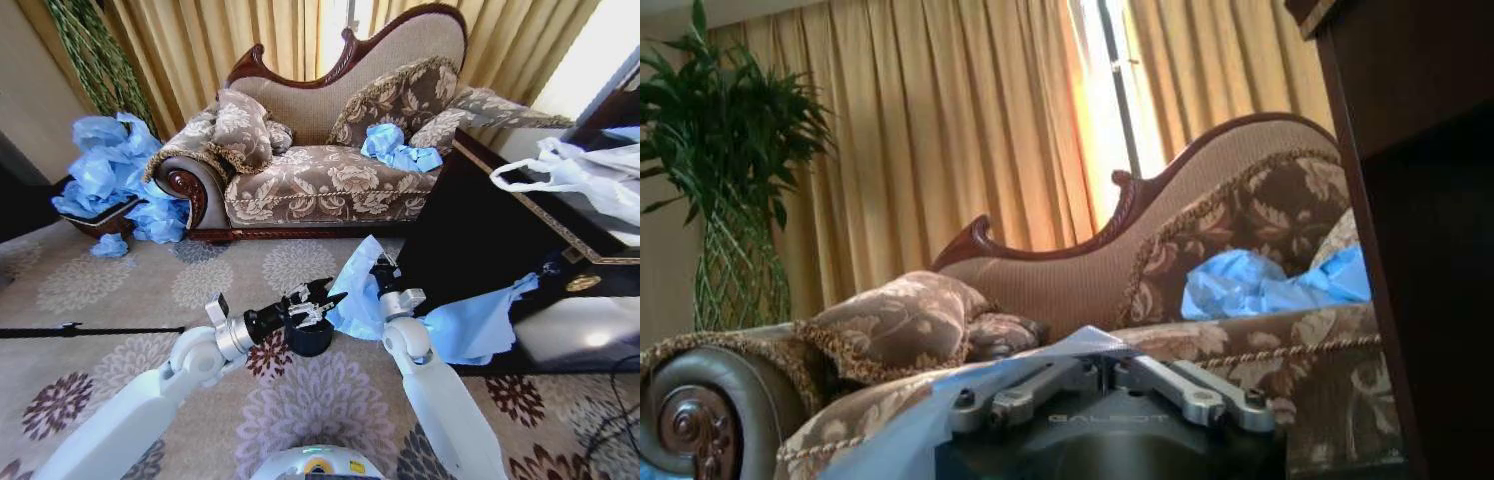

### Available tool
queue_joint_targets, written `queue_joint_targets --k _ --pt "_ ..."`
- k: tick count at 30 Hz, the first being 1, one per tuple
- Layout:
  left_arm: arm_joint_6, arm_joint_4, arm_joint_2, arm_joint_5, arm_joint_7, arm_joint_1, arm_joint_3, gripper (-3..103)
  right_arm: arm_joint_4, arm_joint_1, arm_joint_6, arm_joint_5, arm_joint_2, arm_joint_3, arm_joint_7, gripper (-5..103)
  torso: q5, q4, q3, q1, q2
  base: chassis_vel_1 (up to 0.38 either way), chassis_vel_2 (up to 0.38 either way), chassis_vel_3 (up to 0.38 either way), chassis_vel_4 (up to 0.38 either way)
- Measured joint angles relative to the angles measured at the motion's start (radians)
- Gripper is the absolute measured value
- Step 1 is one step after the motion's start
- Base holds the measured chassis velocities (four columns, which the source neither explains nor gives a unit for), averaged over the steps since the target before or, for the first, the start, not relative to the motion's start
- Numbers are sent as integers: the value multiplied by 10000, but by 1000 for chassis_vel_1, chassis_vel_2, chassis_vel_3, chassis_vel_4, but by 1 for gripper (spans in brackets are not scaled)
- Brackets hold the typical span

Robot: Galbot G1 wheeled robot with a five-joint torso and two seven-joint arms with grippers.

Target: Place a garbage bag over the trash bin.

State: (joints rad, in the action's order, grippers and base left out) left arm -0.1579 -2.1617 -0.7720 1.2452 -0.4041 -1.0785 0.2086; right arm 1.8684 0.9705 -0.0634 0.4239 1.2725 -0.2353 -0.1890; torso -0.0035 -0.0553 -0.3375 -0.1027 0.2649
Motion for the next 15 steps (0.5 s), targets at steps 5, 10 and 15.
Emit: queue_joint_targets --k 5,10,15 --pt "7 154 -83 -44 699 57 -34 100 377 78 118 135 -92 11 -127 0 0 1 0 0 0 0 0 0 0" --pt "-15 528 -165 -559 1066 328 -306 100 731 73 234 369 -280 24 -217 0 0 0 0 0 0 0 0 0 0" --pt "19 986 -262 -2138 993 521 -695 100 1259 140 437 920 -482 128 -373 0 -1 1 0 0 0 0 0 0 0"
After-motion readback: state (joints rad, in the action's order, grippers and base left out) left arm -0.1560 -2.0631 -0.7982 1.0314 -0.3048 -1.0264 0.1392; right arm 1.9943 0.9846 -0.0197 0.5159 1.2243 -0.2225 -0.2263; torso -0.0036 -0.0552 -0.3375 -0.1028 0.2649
